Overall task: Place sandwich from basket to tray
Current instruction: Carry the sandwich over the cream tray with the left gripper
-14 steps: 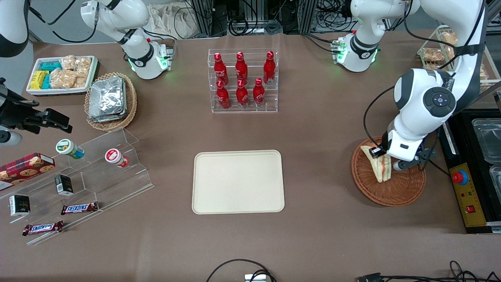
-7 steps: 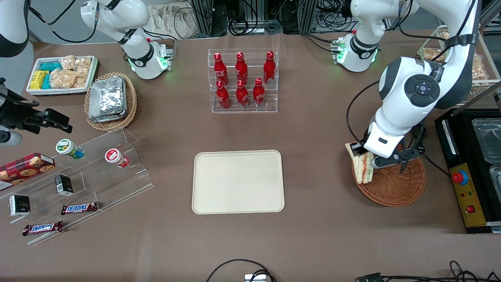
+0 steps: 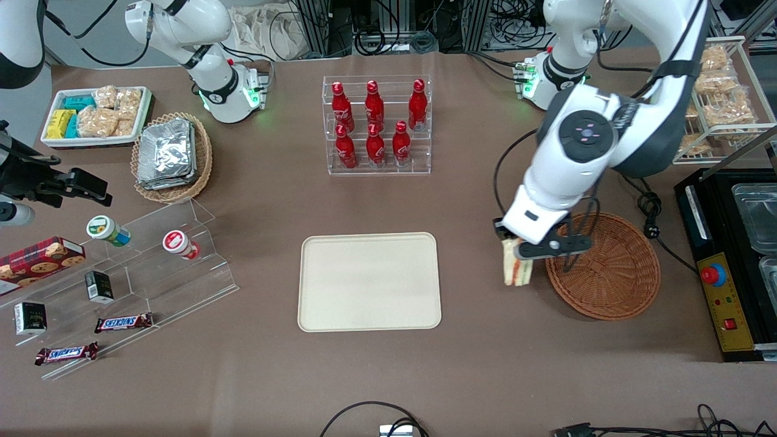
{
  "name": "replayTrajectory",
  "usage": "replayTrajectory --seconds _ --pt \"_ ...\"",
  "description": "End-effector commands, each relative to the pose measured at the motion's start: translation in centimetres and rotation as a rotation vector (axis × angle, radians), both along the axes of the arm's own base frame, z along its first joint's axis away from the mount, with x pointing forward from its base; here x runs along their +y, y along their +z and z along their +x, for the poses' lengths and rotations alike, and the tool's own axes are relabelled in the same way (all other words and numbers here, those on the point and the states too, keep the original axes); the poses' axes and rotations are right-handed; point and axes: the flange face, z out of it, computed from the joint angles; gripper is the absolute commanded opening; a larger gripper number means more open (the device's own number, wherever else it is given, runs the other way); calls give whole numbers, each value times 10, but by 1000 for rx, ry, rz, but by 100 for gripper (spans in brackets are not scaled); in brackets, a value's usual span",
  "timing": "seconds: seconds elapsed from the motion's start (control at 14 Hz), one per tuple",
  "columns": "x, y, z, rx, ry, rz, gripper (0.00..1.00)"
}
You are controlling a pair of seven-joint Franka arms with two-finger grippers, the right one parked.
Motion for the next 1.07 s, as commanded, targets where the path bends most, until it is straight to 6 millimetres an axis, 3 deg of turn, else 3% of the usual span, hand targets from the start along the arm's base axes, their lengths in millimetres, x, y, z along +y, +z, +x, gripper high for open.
replayTrajectory --seconds 0.0,0.36,0.71,1.0 --pt "-50 -12 5 -5 -18 26 17" --pt "-125 -45 8 14 -32 -27 17" --pt "-165 -82 3 -5 -66 -20 17" --pt "-190 -129 -4 -41 -45 -23 17"
